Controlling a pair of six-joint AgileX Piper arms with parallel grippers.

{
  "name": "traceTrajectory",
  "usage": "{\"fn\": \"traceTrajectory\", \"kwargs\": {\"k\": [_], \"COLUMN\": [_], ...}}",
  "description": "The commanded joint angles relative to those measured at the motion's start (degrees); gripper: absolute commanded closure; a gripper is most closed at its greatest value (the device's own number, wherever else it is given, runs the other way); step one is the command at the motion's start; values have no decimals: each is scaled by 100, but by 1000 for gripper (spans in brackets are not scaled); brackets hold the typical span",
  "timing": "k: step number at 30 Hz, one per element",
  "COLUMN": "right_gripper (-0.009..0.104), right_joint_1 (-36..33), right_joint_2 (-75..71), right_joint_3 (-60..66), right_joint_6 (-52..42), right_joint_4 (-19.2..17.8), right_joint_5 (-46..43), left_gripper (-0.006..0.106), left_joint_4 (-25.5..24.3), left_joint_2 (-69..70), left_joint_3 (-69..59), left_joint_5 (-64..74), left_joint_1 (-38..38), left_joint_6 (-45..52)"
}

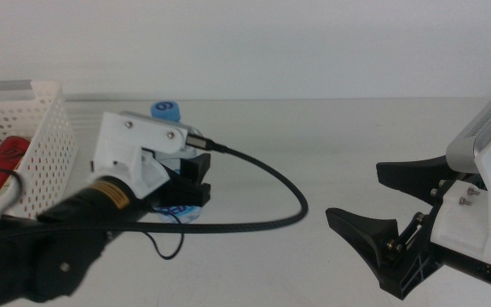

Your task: Use arms to grab the bottles and put them into the dustbin to the left of the table.

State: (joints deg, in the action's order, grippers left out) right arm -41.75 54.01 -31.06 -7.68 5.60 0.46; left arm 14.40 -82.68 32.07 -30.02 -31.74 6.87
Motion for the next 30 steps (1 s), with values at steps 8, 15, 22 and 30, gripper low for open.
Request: {"fn": "traceTrajectory", "kwargs": {"k": [8,15,22,30], "right_gripper": [16,16,16,16], "right_joint_1": [4,4,4,4], "right_joint_2": [-72,-72,-72,-72], "right_joint_3": [-155,-155,-155,-155], "right_joint_6": [-60,-60,-60,-60], "right_joint_4": [-36,-36,-36,-36], "right_joint_5": [-365,-365,-365,-365], "left_gripper": [105,105,105,105], "left_joint_4": [2014,2063,1934,1378], "left_joint_2": [1467,1514,1509,1465], "left_joint_3": [934,1973,2597,3045], "left_joint_5": [2136,5026,5600,6177], "left_joint_1": [355,1934,2816,3162], "left_joint_6": [1981,2254,2268,1951]}}
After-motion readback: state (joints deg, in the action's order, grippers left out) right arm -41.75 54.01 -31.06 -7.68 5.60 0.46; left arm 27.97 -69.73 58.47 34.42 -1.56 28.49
